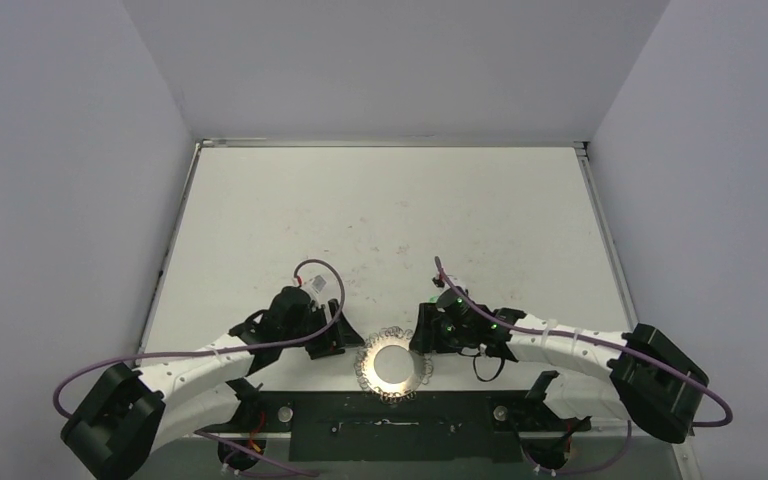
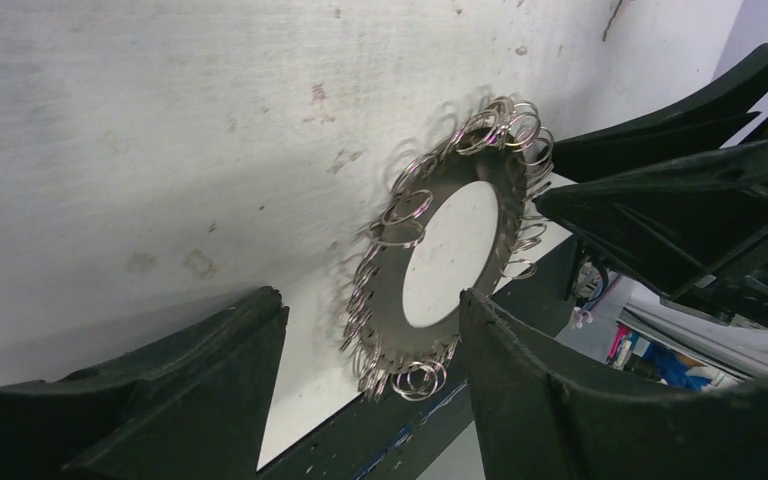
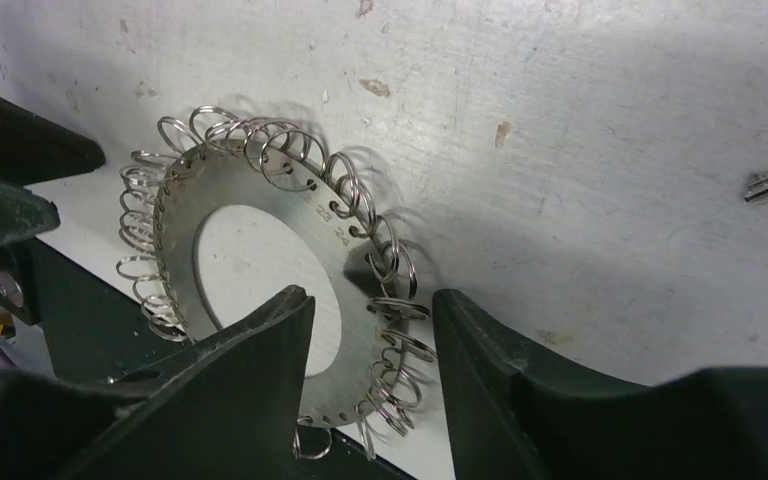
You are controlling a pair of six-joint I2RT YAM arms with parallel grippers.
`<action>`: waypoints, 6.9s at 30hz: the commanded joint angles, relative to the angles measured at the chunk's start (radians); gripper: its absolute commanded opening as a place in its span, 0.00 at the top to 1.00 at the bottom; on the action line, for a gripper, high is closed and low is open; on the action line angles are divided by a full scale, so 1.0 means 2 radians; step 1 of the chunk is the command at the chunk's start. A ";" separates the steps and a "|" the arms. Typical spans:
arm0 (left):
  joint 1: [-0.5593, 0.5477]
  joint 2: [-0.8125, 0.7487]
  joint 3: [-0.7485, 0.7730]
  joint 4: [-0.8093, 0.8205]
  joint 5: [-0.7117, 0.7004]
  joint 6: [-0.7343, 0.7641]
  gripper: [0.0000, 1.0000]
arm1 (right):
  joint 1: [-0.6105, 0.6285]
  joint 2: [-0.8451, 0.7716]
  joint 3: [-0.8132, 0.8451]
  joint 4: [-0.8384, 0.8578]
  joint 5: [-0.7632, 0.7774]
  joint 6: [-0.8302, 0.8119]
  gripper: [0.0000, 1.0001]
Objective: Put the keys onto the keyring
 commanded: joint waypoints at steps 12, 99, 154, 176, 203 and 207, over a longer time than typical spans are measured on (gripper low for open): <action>-0.031 0.166 0.066 -0.023 -0.028 0.013 0.47 | 0.011 0.095 0.087 -0.021 0.027 -0.044 0.94; 0.134 0.187 0.145 -0.068 -0.020 0.108 0.42 | -0.030 0.293 0.267 -0.090 -0.062 -0.112 0.59; 0.132 0.132 0.251 -0.185 -0.141 0.221 0.47 | -0.067 0.200 0.266 -0.071 -0.004 -0.144 0.45; 0.152 -0.025 0.115 -0.079 -0.101 0.120 0.34 | -0.101 0.294 0.331 0.016 -0.082 -0.135 0.44; 0.158 0.068 0.149 -0.102 -0.086 0.134 0.36 | -0.029 0.377 0.493 -0.112 -0.026 -0.212 0.63; 0.160 0.064 0.157 -0.127 -0.104 0.132 0.36 | -0.016 0.402 0.527 -0.121 -0.028 -0.214 0.70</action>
